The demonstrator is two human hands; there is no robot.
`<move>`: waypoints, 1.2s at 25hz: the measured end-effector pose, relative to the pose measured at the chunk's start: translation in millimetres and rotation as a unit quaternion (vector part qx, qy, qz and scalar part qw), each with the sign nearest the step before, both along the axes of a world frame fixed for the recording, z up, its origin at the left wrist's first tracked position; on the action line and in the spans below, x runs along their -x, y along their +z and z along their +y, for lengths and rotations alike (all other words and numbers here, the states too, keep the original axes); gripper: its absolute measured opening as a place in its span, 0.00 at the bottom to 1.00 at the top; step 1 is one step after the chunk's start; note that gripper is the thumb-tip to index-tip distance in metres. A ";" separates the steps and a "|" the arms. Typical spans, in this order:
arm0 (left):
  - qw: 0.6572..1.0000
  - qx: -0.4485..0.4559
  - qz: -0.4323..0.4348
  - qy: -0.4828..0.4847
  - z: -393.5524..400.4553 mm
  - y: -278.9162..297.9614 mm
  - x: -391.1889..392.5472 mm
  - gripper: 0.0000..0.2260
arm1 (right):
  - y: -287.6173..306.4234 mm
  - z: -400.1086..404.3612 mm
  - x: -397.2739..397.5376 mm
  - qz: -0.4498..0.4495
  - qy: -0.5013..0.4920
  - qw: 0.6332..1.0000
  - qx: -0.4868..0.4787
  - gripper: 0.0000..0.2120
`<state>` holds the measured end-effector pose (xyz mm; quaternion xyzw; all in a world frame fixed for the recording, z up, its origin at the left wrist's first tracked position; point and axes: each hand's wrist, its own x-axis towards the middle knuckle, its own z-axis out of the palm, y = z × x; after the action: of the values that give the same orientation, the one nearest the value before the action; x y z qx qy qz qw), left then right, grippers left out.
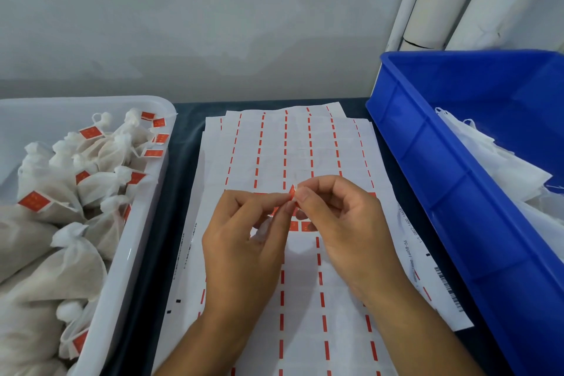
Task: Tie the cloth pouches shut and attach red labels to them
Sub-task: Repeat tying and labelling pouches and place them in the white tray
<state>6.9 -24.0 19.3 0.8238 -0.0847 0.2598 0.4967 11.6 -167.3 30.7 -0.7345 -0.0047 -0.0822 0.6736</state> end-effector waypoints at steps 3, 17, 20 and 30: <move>1.000 0.017 0.020 0.000 0.1 1.2 -1.0 0.04 | 1.2 -4.9 -1.7 -0.005 0.008 1.000 0.010 0.08; 0.980 0.116 0.139 -0.087 -0.7 -2.0 -2.3 0.04 | 4.8 -8.7 -3.3 -0.018 0.056 0.998 0.021 0.04; 0.975 0.079 0.173 -0.116 -0.4 -4.9 -0.5 0.15 | 8.7 -9.9 -4.0 -0.027 0.031 0.999 0.033 0.04; 0.975 0.165 0.150 0.003 4.6 -2.7 -8.2 0.25 | 70.4 38.7 -26.0 -0.135 0.025 0.986 0.090 0.04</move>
<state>15.1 -19.3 16.6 0.7601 0.0377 0.1450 0.6323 37.6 -128.7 101.0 -0.7737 -0.1217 -0.1629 0.6001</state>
